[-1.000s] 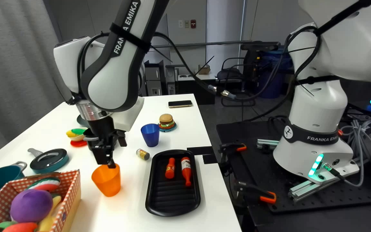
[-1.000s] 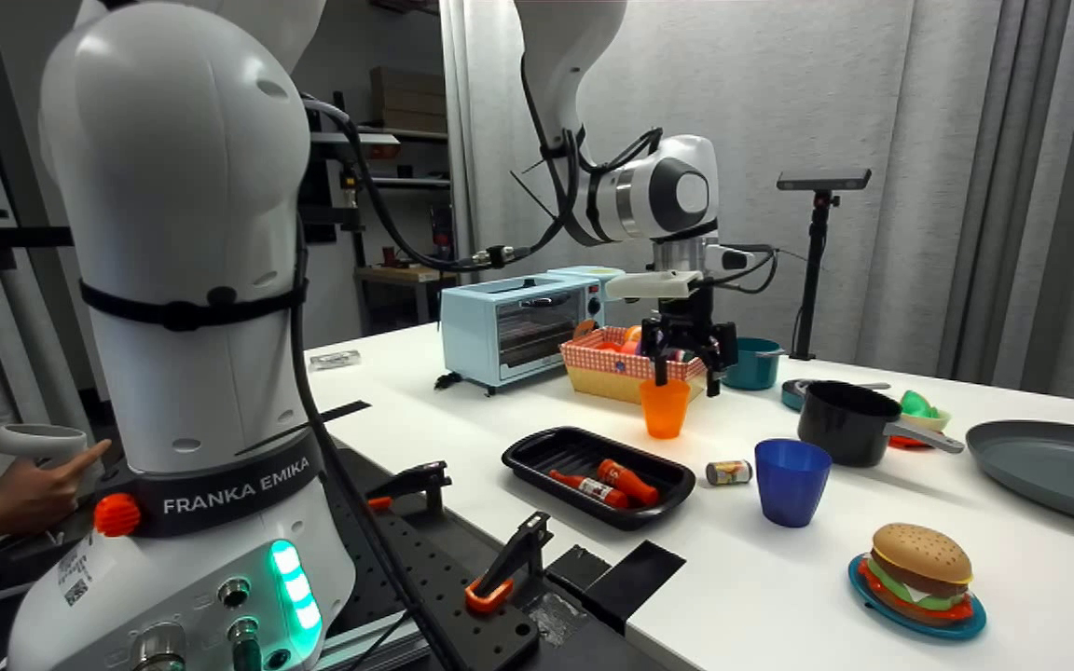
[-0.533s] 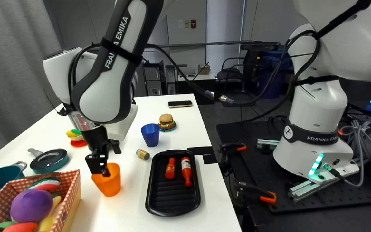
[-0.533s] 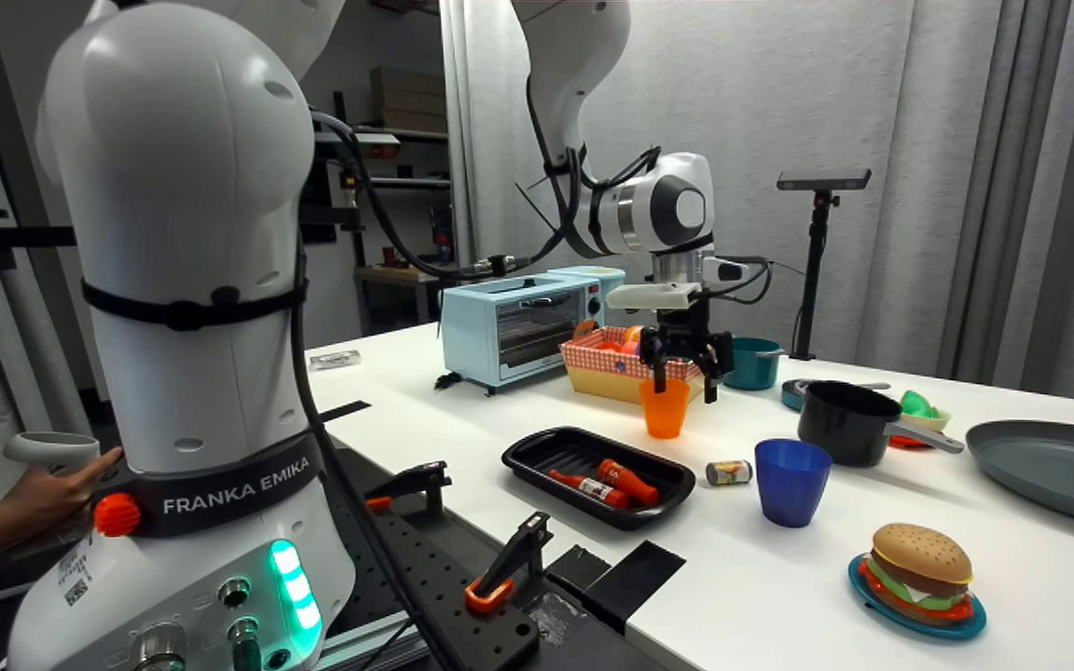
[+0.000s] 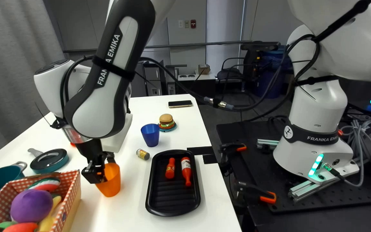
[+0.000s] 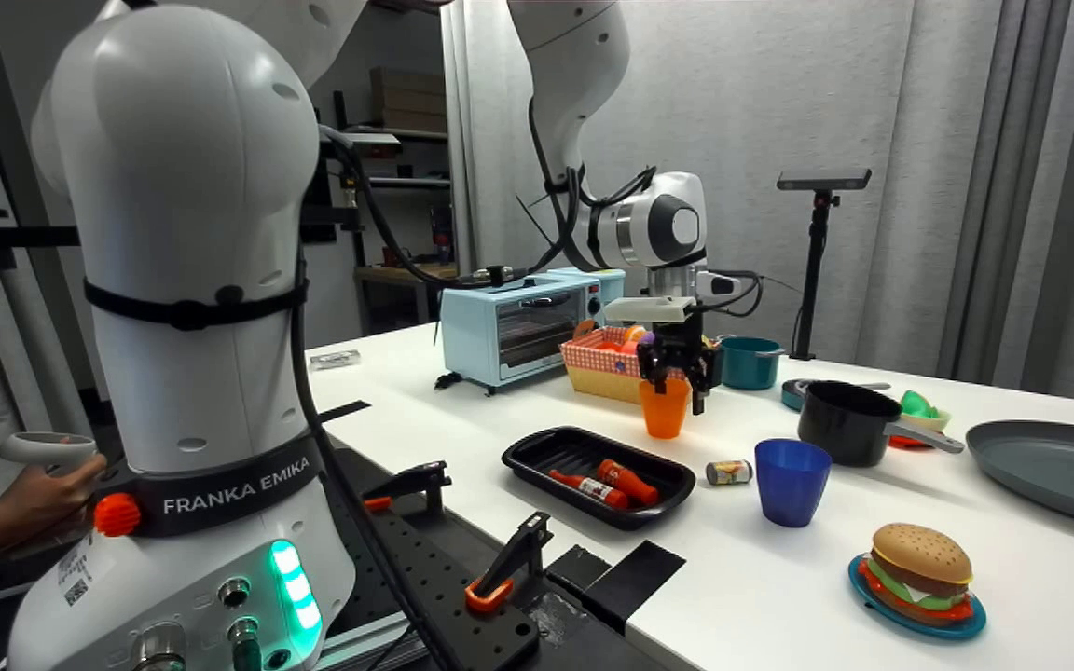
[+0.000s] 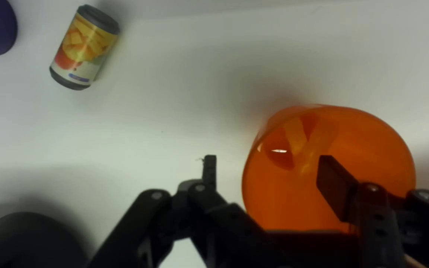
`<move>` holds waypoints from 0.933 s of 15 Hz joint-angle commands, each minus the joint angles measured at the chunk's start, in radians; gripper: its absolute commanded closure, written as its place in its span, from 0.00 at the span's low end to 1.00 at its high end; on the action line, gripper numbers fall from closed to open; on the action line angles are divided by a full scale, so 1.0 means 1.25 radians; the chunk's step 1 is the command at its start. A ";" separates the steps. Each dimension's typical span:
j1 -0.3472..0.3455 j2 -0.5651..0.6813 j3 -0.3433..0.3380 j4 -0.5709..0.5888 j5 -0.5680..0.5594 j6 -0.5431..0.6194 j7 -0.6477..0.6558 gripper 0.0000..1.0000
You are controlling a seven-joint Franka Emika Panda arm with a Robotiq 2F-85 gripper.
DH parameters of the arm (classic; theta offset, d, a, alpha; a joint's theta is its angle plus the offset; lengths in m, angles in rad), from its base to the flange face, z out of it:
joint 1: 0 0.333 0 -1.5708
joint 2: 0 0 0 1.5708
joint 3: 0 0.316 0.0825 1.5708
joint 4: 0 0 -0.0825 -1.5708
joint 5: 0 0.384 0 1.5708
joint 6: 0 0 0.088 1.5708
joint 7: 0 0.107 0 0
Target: Pour the potato chips out of the orange cup and onto the black tray, pour the potato chips from the dark blue cup and onto the black tray
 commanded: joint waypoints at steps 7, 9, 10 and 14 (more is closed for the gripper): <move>0.029 0.031 -0.034 0.039 -0.039 0.020 0.017 1.00; 0.034 0.031 -0.040 0.044 -0.047 0.023 0.022 0.99; 0.037 0.032 -0.044 0.046 -0.052 0.026 0.024 0.98; 0.056 0.038 -0.068 0.043 -0.076 0.065 0.056 0.98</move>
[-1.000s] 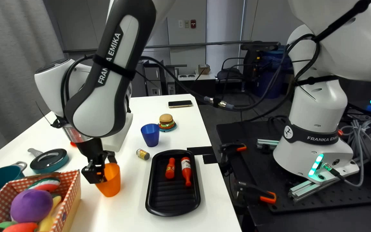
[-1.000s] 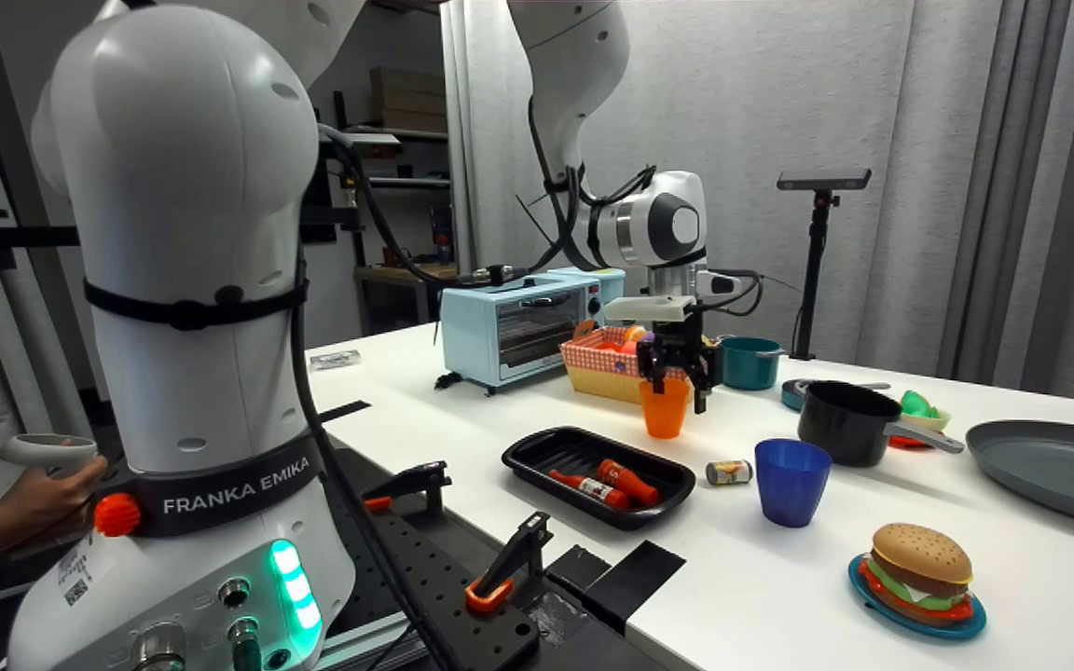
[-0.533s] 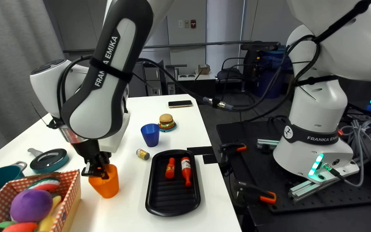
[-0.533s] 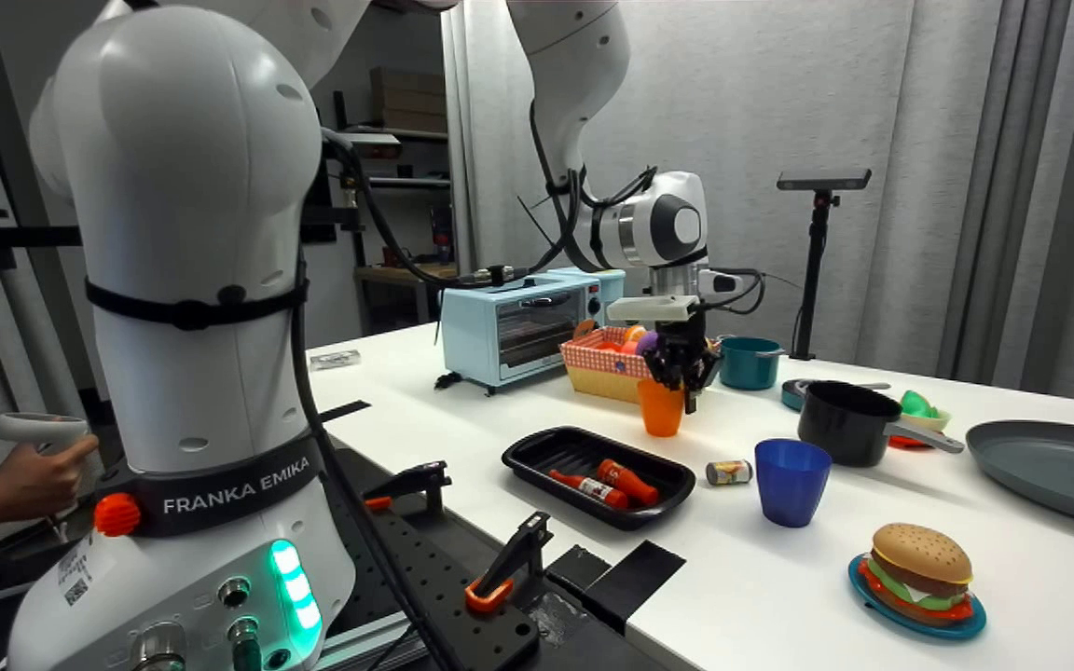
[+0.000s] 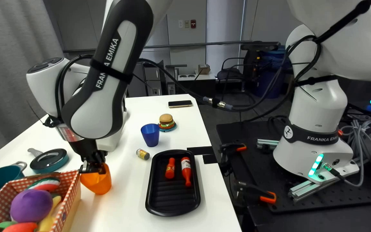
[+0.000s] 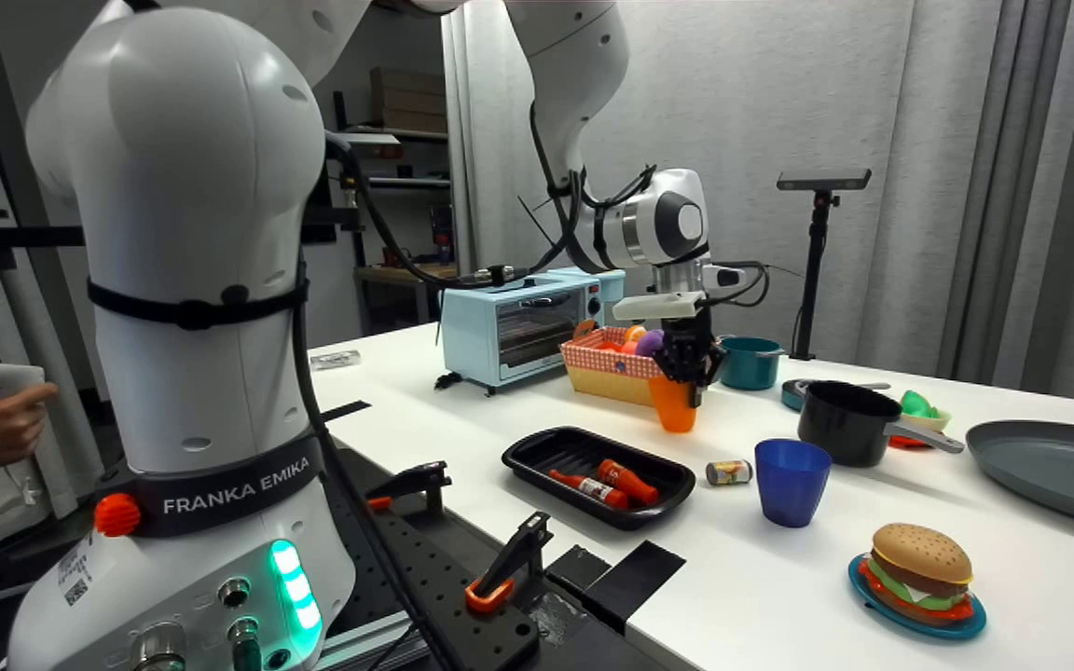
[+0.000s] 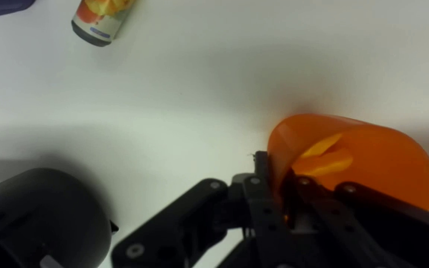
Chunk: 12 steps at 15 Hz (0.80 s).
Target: Pour the potato chips out of the orange cup and onto the black tray, pour the potato chips from the dark blue cup and onto the black tray
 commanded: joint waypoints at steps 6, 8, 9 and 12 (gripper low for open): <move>0.074 -0.151 -0.065 -0.112 -0.061 0.041 0.100 0.98; 0.077 -0.224 -0.065 -0.162 -0.068 0.038 0.117 0.98; 0.082 -0.256 -0.067 -0.185 -0.081 0.035 0.130 0.98; 0.081 -0.341 -0.063 -0.244 -0.128 0.026 0.173 0.98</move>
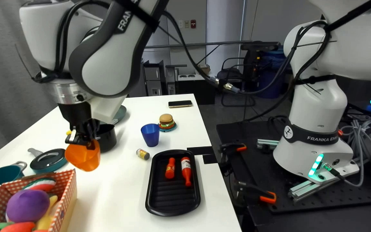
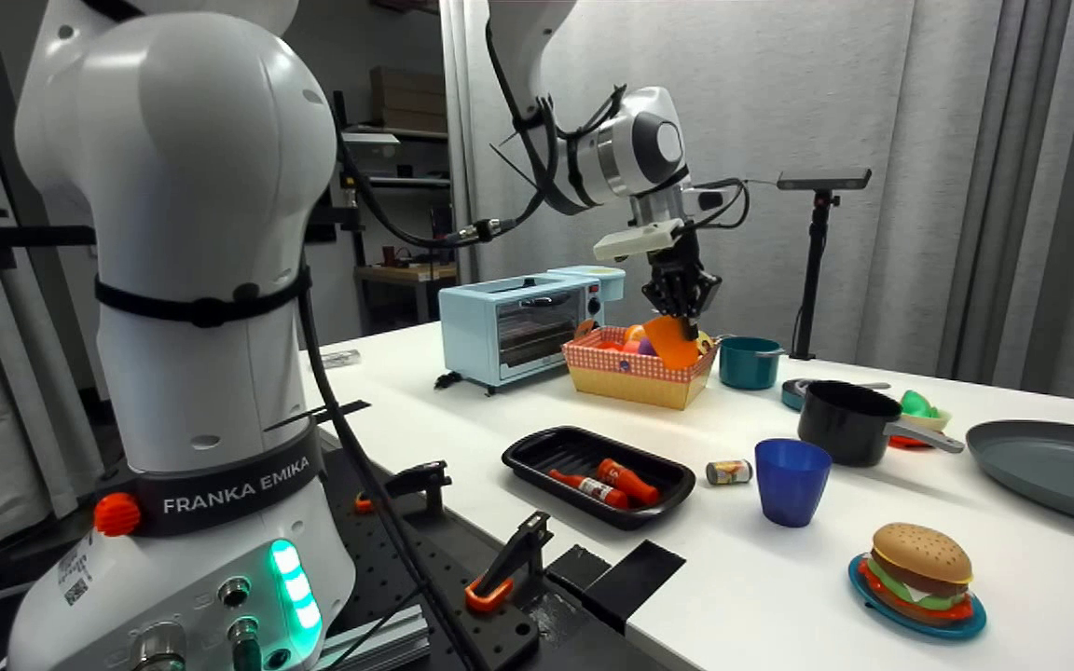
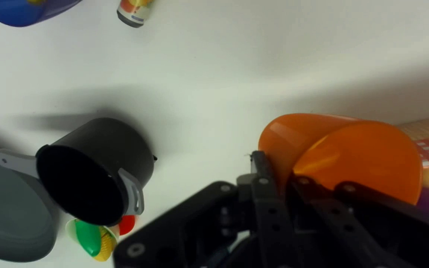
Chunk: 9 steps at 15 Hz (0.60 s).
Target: Pour the potato chips out of the orange cup and onto the black tray, pour the potato chips from the dark blue cup and onto the black tray
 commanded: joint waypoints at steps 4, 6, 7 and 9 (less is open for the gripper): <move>-0.008 -0.213 0.007 -0.167 -0.150 -0.029 0.144 0.98; -0.022 -0.259 0.022 -0.203 -0.196 -0.045 0.185 0.98; -0.031 -0.280 0.032 -0.219 -0.213 -0.056 0.201 0.98; -0.049 -0.322 0.057 -0.252 -0.242 -0.078 0.232 0.98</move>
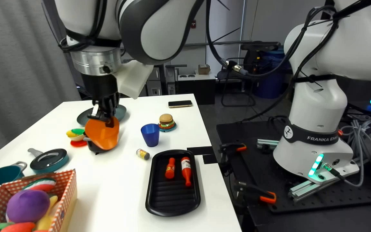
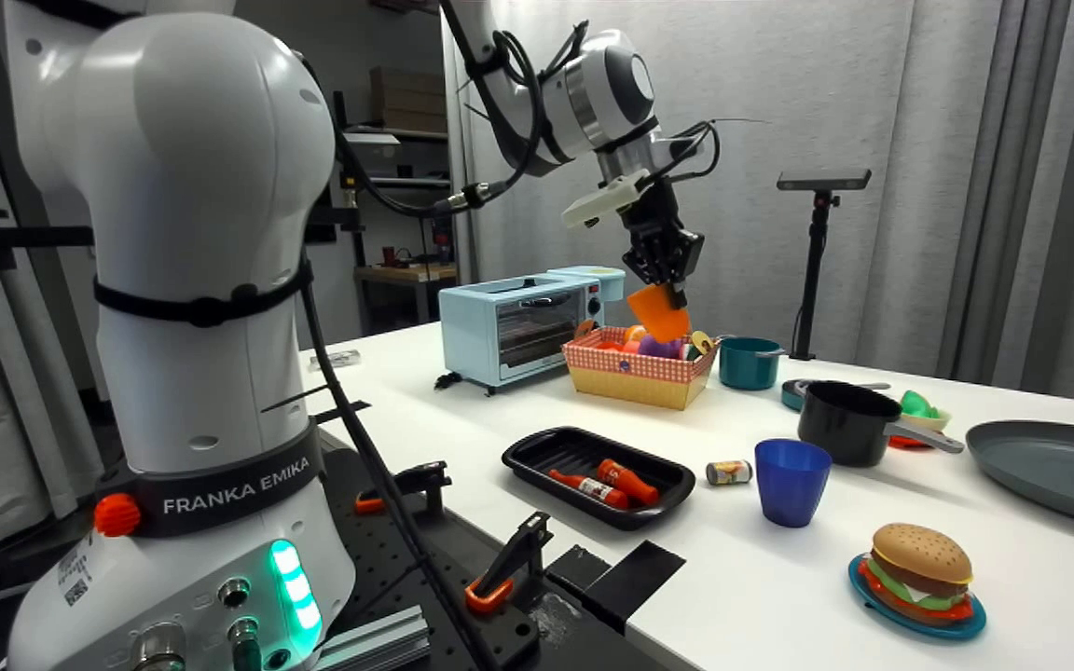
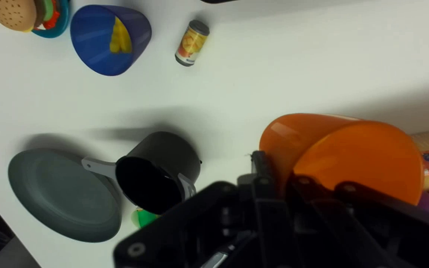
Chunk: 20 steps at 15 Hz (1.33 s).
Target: Pour the potato chips out of the orange cup and onto the black tray, pour the potato chips from the dark blue cup and onto the black tray
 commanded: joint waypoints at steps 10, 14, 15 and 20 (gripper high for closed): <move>-0.134 -0.272 0.174 -0.235 -0.062 -0.113 0.130 0.98; -0.171 -0.309 0.203 -0.264 -0.063 -0.134 0.124 0.98; -0.179 -0.312 0.211 -0.267 -0.068 -0.148 0.127 0.98; -0.205 -0.325 0.260 -0.260 -0.160 -0.255 0.176 0.98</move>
